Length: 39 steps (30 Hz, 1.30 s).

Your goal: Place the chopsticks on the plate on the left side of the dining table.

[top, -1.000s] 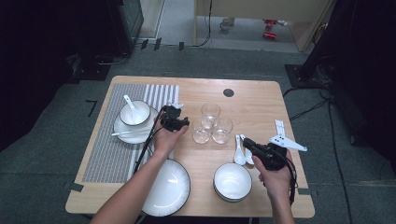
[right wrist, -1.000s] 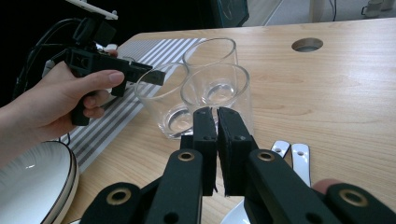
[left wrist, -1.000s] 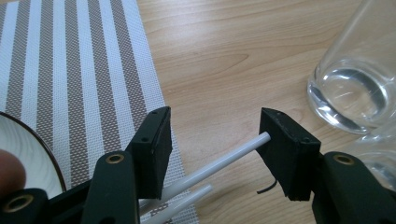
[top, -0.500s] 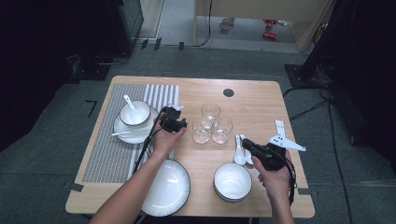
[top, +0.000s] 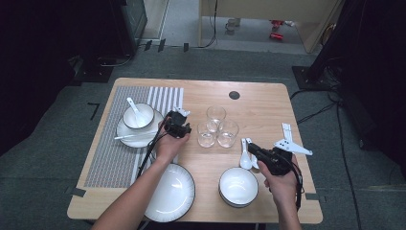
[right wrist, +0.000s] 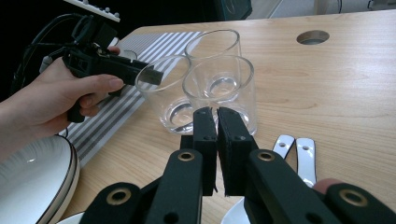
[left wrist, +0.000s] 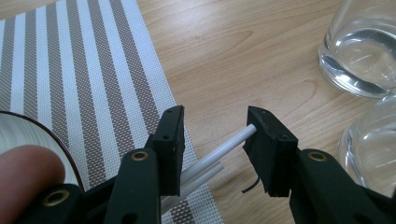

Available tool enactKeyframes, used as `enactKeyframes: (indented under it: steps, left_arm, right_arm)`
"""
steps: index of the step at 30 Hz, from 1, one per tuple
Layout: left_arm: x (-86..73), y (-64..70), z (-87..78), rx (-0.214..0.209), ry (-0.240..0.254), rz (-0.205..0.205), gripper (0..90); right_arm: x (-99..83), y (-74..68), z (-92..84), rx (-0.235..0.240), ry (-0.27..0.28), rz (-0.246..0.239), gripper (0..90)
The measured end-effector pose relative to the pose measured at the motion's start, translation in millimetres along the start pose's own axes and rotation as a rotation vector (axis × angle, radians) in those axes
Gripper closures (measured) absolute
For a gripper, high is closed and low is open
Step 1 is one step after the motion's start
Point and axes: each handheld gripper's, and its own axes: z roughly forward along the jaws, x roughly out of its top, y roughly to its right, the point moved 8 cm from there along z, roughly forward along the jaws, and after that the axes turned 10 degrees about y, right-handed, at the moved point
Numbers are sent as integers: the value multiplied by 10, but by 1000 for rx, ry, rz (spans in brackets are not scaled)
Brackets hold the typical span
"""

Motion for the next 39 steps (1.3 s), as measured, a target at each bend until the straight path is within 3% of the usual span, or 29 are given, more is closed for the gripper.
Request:
enactKeyframes:
  steps: [6, 17, 21, 31, 39]
  left_arm:
    - [-14, 20, -11, 12, -5, 56, 613]
    - [-36, 31, -27, 8, -19, 94, 628]
    - [-50, 47, -35, 23, -23, 139, 638]
    - [-69, 39, -47, 14, -33, 148, 634]
    - [-96, 27, -63, 30, -41, 197, 642]
  right_arm:
    - [-11, 6, 5, 0, -3, -1, 866]
    - [-18, 3, 9, 1, -7, 0, 866]
    - [-25, 1, 16, 3, -10, -2, 866]
    - [-45, -2, 33, 5, -18, -2, 866]
    - [-48, 1, 33, 4, -19, -3, 866]
